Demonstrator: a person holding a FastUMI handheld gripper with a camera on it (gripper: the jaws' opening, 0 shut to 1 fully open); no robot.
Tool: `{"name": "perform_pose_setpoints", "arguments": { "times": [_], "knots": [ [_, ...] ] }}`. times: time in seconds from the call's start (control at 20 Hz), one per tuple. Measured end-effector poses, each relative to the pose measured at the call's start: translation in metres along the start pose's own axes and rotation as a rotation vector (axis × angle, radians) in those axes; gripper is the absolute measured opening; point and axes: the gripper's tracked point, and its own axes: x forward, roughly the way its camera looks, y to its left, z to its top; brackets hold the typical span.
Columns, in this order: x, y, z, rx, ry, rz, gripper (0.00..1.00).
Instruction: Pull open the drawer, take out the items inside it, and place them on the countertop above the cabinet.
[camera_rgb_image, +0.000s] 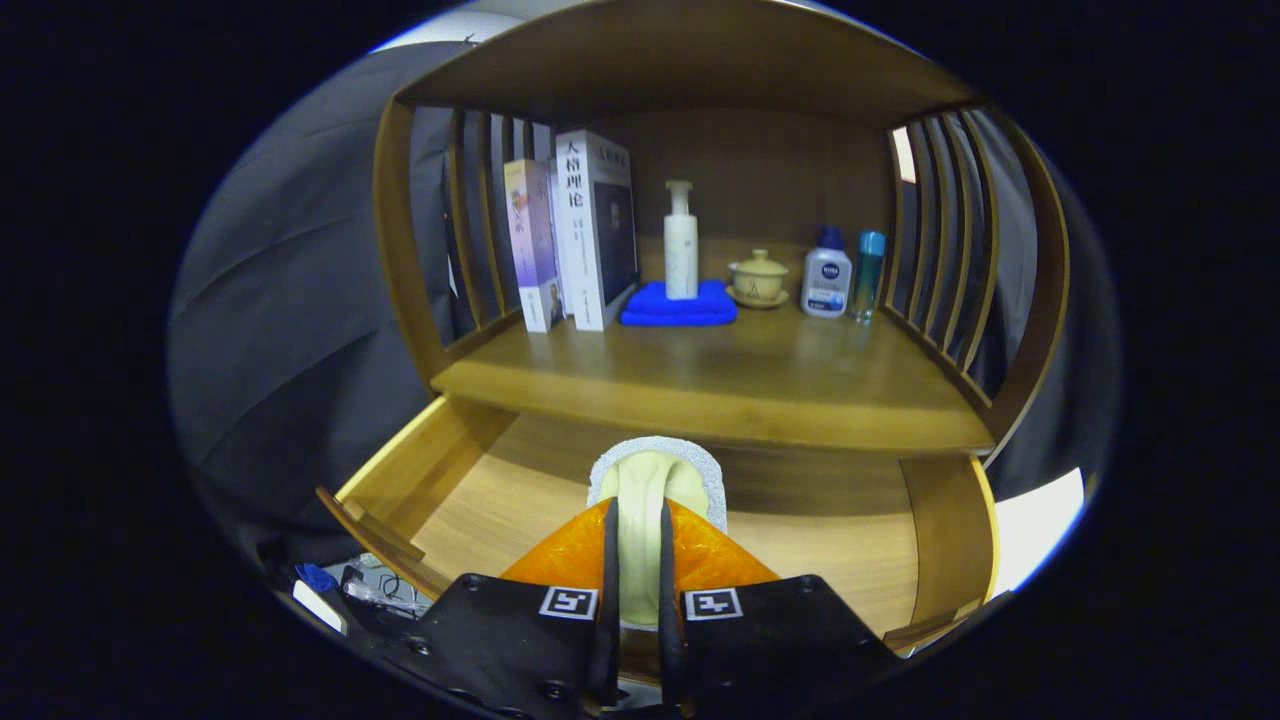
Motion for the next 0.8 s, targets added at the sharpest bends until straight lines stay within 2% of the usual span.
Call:
{"name": "perform_pose_setpoints", "arguments": {
  "times": [0.2, 0.4, 0.8],
  "knots": [
    [-0.011, 0.003, 0.033, -0.025, -0.087, -0.012, 0.18],
    [-0.010, 0.002, 0.056, -0.014, -0.118, -0.016, 0.18],
    [0.019, -0.008, 0.096, 0.012, -0.133, -0.041, 0.18]
  ]
}}
